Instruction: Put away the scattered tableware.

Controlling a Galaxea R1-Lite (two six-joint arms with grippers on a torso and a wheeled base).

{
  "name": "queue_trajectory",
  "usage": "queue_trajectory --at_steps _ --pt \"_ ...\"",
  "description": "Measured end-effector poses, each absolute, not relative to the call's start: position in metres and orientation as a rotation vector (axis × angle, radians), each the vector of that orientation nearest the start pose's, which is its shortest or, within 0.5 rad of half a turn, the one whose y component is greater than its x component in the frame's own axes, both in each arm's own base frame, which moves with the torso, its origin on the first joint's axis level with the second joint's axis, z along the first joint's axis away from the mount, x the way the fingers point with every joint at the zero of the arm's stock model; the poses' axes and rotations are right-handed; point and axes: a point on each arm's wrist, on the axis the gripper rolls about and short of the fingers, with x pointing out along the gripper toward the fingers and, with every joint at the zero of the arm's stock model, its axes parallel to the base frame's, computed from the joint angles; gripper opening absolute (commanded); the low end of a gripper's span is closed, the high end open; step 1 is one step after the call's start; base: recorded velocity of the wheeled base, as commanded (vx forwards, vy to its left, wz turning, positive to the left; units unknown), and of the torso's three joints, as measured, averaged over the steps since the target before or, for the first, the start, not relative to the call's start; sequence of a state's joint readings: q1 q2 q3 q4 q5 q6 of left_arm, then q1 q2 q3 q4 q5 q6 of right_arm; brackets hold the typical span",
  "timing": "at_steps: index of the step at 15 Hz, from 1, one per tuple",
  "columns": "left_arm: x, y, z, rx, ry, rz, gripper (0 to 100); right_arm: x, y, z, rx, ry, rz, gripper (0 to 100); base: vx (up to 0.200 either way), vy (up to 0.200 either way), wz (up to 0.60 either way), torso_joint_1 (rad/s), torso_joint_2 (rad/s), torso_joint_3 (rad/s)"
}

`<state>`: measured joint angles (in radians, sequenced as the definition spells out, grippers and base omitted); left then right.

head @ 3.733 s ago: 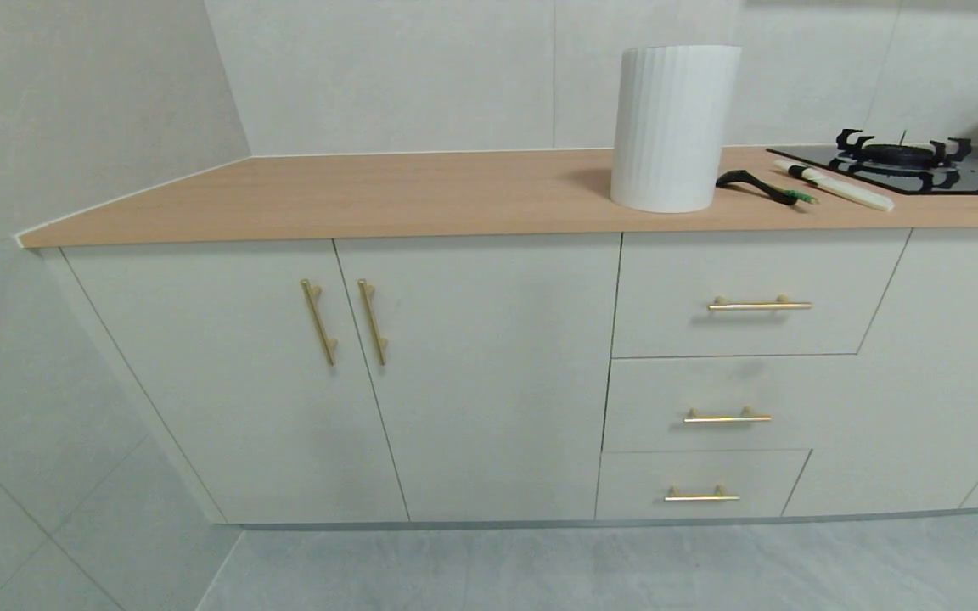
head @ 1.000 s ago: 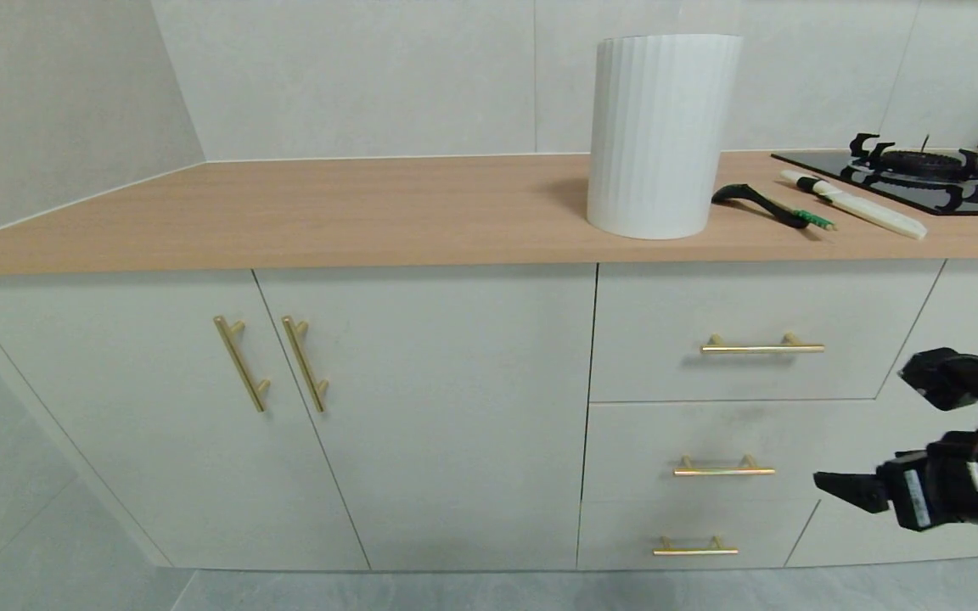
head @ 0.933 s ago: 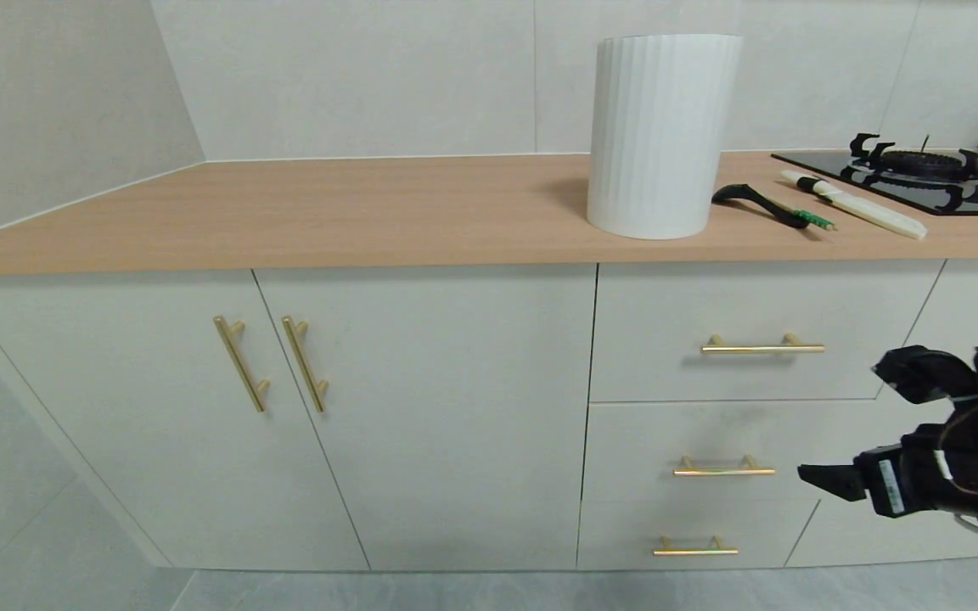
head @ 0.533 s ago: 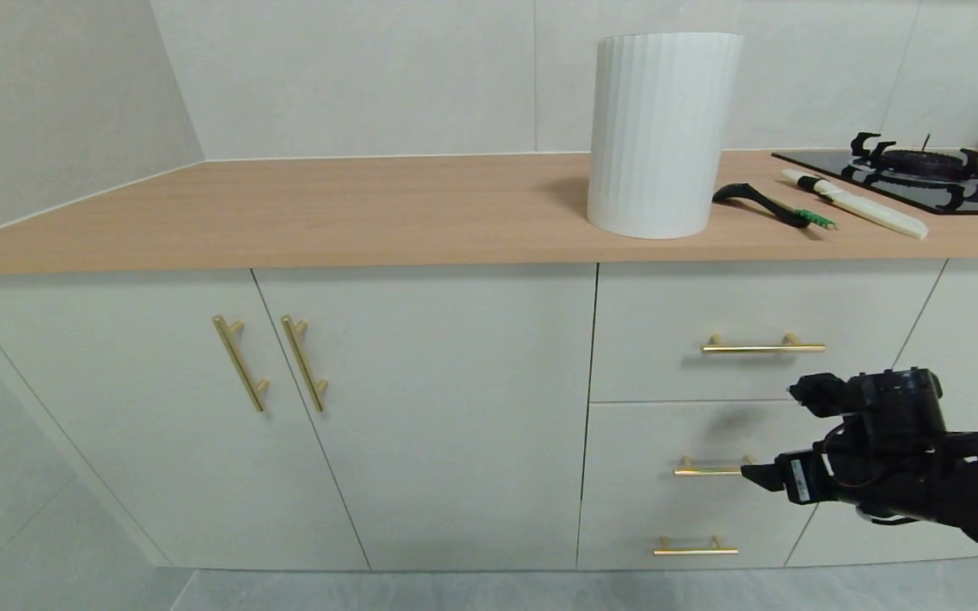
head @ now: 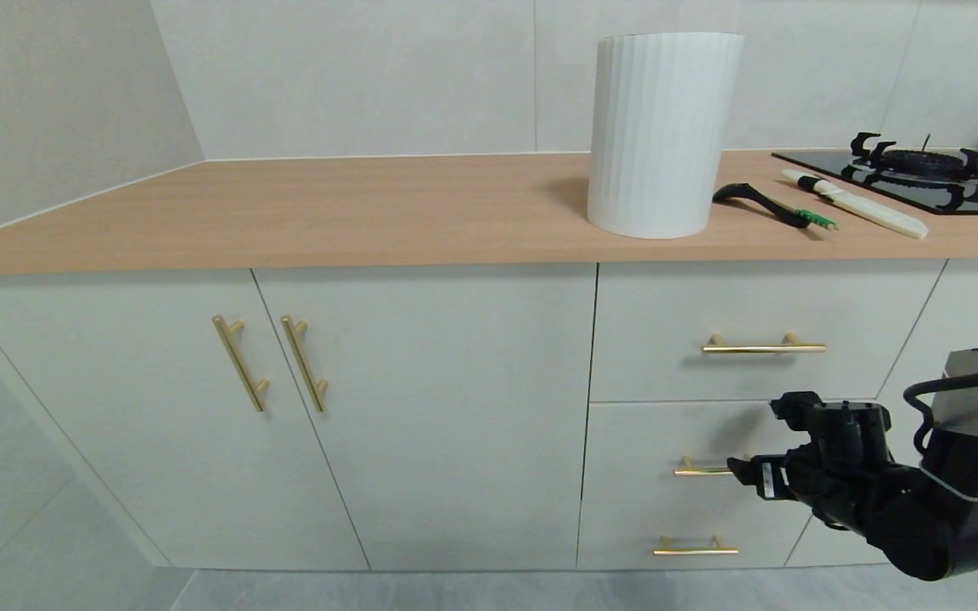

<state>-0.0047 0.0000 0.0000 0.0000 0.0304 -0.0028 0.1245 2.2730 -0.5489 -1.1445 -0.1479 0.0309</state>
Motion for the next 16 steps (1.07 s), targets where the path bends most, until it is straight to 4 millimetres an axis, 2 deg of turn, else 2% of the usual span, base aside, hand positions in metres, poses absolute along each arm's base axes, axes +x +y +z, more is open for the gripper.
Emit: queue_trajectory --at_steps 3,7,16 --pt "-0.023 0.001 0.075 -0.003 0.0 0.026 100 0.329 0.038 -0.026 -0.041 0.571 -0.047 100 0.0 0.0 0.0 0.0 0.0 0.0" --pt "-0.023 0.001 0.075 -0.003 0.0 0.026 100 0.336 0.038 -0.036 -0.038 0.576 -0.067 100 0.0 0.0 0.0 0.0 0.0 0.0" --pt "-0.023 0.001 0.075 -0.003 0.0 0.025 100 0.332 0.037 -0.046 -0.055 0.628 -0.064 100 0.0 0.0 0.0 0.0 0.0 0.0"
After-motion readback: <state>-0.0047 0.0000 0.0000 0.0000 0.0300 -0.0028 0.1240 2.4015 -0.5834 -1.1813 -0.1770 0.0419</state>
